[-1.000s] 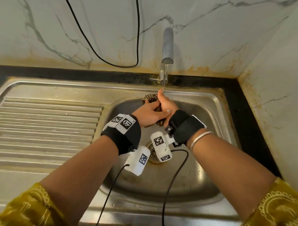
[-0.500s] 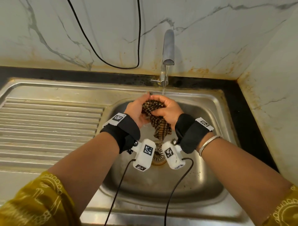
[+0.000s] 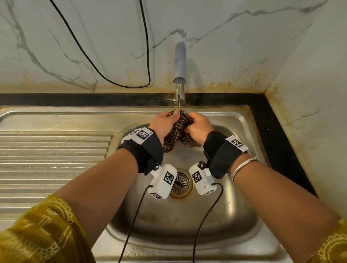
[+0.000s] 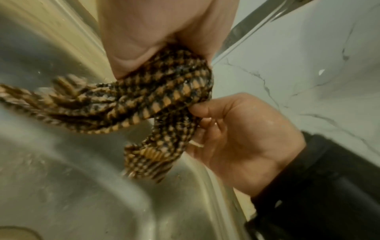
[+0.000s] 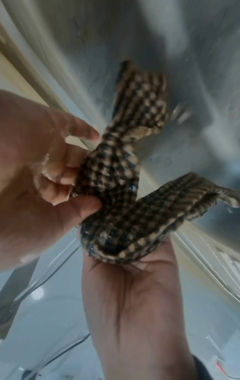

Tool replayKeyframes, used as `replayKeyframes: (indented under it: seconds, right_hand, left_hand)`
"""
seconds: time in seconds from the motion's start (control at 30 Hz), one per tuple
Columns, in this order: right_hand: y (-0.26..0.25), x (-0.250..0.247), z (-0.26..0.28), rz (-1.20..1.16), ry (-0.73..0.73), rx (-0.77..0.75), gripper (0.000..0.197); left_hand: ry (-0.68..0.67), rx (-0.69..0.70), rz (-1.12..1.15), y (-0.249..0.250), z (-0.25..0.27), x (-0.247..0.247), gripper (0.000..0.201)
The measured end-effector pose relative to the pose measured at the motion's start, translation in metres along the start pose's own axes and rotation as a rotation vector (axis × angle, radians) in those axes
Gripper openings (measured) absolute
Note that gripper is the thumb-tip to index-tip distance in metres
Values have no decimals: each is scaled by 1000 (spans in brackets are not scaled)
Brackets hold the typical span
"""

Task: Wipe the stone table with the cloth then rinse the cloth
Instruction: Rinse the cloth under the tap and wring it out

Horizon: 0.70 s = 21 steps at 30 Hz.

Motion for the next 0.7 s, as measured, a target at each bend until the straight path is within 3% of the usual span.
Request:
replayKeyframes:
  seconds: [0.07, 0.17, 0.27, 0.33, 0.4, 0.5, 0.6, 0.7]
  right_hand:
    - [0, 1, 2, -54, 1, -31, 33]
    - [1, 6, 2, 17, -25, -40, 31]
    - [3, 9, 5, 165, -19, 0, 34]
    - [4, -4, 10, 169, 102, 50, 27]
    - [4, -9, 15, 113, 151, 87, 14]
    - [17, 11, 17, -277, 24, 246, 41]
    - [26, 49, 22, -836, -251, 500, 63]
    - [23, 53, 15, -977, -257, 523, 50]
  left_hand:
    - [-95, -32, 40, 6, 4, 9, 10]
    - [-228, -57, -47, 15, 9, 15, 24]
    - [-96, -4, -160, 25, 4, 6, 4]
    - [10, 48, -160, 27, 1, -1, 8]
    - [-3, 65, -123, 23, 0, 3, 13]
    - [-60, 145, -269, 30, 5, 13, 16]
    - [-260, 318, -708, 36, 14, 26, 27]
    - [-359, 354, -817, 34, 25, 23, 35]
Point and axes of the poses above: each hand's wrist, its own z-axis away from the middle knuckle, its own x-axis out of the palm, y = z × x, the point moved 9 cm from there along -z, towards the middle knuckle, and after that the axes turned 7 degrees about x, right-handed, at the moved point
